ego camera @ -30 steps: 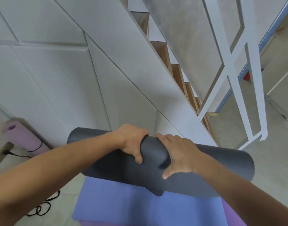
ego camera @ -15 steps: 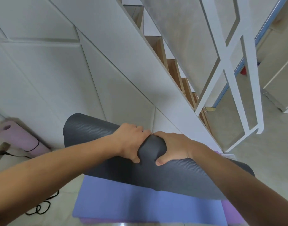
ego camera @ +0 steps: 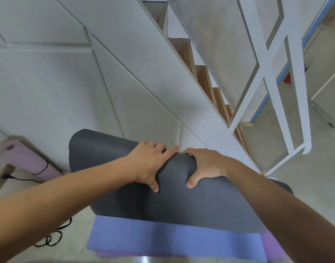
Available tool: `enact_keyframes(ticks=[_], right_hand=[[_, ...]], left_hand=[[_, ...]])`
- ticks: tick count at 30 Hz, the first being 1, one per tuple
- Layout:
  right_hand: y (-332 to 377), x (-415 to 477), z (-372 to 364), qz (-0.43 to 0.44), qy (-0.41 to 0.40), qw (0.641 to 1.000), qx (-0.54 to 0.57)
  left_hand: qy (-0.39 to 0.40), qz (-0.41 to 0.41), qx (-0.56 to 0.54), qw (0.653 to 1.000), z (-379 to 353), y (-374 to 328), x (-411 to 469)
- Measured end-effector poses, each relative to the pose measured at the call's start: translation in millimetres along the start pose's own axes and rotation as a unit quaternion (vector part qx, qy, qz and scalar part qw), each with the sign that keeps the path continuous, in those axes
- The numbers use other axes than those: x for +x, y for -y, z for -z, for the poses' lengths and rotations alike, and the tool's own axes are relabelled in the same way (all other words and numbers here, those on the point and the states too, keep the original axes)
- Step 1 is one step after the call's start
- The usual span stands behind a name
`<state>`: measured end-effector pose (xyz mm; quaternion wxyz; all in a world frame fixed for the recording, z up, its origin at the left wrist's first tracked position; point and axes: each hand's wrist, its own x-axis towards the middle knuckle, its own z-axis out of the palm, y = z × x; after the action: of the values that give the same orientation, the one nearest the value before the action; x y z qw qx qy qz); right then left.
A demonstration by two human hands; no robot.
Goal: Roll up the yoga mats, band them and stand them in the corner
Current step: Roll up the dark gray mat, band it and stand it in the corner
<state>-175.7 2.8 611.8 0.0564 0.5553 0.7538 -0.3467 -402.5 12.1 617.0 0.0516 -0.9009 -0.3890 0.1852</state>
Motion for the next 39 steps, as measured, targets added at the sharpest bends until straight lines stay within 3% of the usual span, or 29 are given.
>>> enact_keyframes(ticks=[4,8,12,15,17,19,23,27,32,34,37,39], right_hand=[[4,0,-12,0.015,-0.021,0.998,-0.053],[8,-1,-39,0.036,-0.118,0.963,-0.239],[9,8,-36,0.045,-0.142,0.964,-0.219],[8,16,-20,0.023,-0.116,0.981,-0.152],[7,19,-12,0.001,-0.080,0.992,-0.100],[5,21,-7,-0.015,-0.031,0.998,-0.044],[5,19,-12,-0.003,-0.005,0.999,-0.052],[13,17,-38,0.021,-0.108,0.966,-0.234],[11,19,-34,0.042,-0.143,0.962,-0.230],[8,21,-21,0.041,-0.125,0.971,-0.201],[3,21,-1,0.014,-0.050,0.990,-0.130],[-2,22,6,-0.009,0.003,0.998,-0.070]], left_hand=[[0.002,0.017,-0.035,0.999,-5,8,9],[0.081,0.048,-0.165,0.982,7,26,17],[0.171,0.039,-0.283,0.943,21,39,17],[0.143,0.012,-0.189,0.971,20,32,16],[0.072,-0.007,-0.039,0.997,5,20,13],[0.005,-0.014,0.038,0.999,-10,10,12],[0.010,-0.010,-0.022,1.000,-18,17,20],[0.072,0.035,-0.154,0.985,-3,27,31],[0.155,0.048,-0.282,0.946,10,36,32],[0.148,0.036,-0.266,0.952,12,29,27],[0.082,0.023,-0.096,0.992,1,9,14],[0.032,0.038,-0.024,0.998,-8,-4,8]])
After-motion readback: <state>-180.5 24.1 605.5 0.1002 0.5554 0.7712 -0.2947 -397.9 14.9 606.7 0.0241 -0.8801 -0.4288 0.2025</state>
